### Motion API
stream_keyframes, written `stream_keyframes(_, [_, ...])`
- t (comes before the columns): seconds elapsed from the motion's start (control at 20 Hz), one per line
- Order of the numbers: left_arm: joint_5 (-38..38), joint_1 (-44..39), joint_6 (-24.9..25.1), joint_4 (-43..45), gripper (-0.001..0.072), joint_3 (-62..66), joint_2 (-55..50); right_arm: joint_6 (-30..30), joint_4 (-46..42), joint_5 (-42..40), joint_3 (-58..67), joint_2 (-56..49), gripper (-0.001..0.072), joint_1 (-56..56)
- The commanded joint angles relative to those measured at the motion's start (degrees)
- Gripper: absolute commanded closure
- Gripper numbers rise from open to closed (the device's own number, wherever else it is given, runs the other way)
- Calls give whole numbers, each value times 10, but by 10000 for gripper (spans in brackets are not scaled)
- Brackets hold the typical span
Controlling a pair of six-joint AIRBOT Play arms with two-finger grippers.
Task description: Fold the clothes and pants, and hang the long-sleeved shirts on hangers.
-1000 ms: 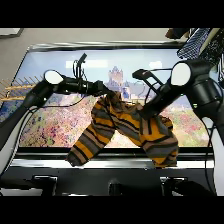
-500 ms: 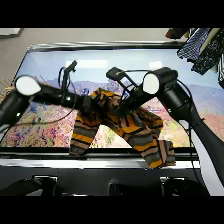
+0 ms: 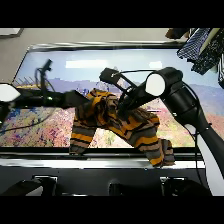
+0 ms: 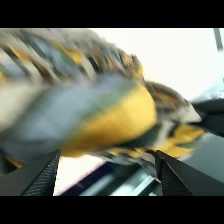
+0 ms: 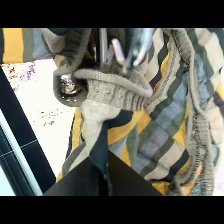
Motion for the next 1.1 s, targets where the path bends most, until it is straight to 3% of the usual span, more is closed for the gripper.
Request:
stream_keyframes(0.0, [-54,83,122,2,32,21,9,-63,45,-5,0,6,695,-35])
stream_keyframes(0.2, [-87,99,419,28,33,12,7,-248,126,43,0,5,695,-100])
stream_keyframes(0.3, [-74,87,528,67,34,2,5,-295,130,63,0,5,695,-109])
stream_keyframes(0.5, [-57,64,622,73,35,-11,-20,-297,137,66,0,0,695,-107])
stream_keyframes(0.8, [-64,8,628,73,57,-11,-66,-318,146,64,0,-8,695,-107])
stream_keyframes(0.85, [-63,-1,628,73,202,-11,-70,-318,154,64,0,-9,695,-107])
stream_keyframes(0.95, [-62,-13,628,73,690,-11,-72,-318,162,64,0,-11,694,-107])
stream_keyframes(1.05, [-63,-12,627,69,686,-11,-71,-317,156,65,0,-12,693,-107])
